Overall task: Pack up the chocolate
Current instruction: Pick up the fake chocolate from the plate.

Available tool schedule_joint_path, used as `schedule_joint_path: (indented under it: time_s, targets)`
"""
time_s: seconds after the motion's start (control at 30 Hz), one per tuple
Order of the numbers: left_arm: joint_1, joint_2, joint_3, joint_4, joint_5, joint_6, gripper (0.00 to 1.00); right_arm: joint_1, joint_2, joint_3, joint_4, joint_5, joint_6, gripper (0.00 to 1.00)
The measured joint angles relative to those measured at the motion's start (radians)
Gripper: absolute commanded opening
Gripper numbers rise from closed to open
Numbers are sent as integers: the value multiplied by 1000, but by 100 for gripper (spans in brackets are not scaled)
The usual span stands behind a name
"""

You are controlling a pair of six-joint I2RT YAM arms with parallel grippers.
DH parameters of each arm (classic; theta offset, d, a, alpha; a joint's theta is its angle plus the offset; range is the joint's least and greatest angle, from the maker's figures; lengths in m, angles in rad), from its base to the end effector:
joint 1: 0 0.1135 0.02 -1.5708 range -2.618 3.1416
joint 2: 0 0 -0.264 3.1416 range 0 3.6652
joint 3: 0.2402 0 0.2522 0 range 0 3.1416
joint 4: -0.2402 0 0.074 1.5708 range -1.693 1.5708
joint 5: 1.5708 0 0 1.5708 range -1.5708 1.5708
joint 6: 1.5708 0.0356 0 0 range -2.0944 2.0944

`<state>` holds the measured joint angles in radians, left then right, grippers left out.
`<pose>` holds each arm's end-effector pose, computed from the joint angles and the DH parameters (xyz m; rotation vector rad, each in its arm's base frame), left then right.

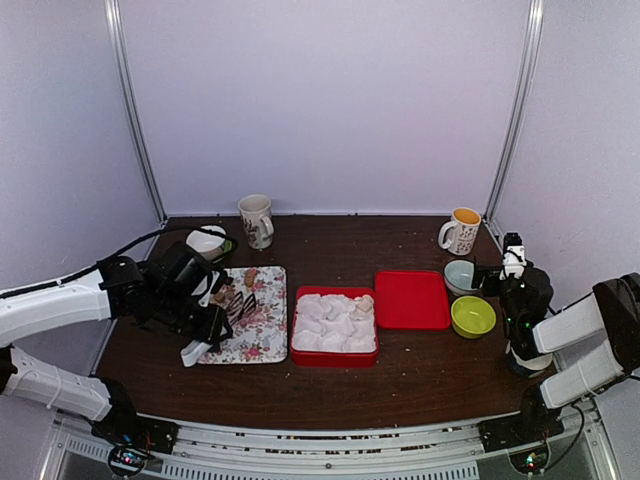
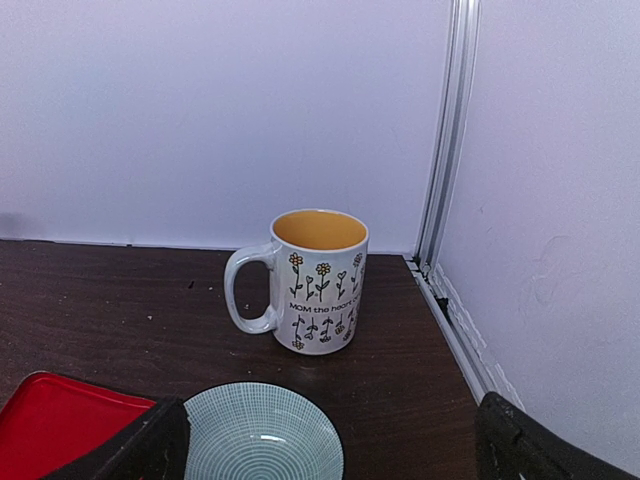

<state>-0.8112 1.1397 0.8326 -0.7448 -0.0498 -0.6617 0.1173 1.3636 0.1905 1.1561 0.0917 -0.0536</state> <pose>0.1498 -0.1552 0.2414 0.1833 2.6859 -0.4303 0.2241 0.0231 0.1674 -0.0641 1.5865 -0.0231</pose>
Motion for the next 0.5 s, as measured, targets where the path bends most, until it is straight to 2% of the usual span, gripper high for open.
schedule_joint_path:
  time_s: [0.27, 0.5]
  targets:
    - [6, 37, 57, -164, 1, -4, 44, 0, 0, 0, 0, 0, 0, 100]
    - [73, 37, 97, -271, 8, -16, 43, 0, 0, 0, 0, 0, 0, 100]
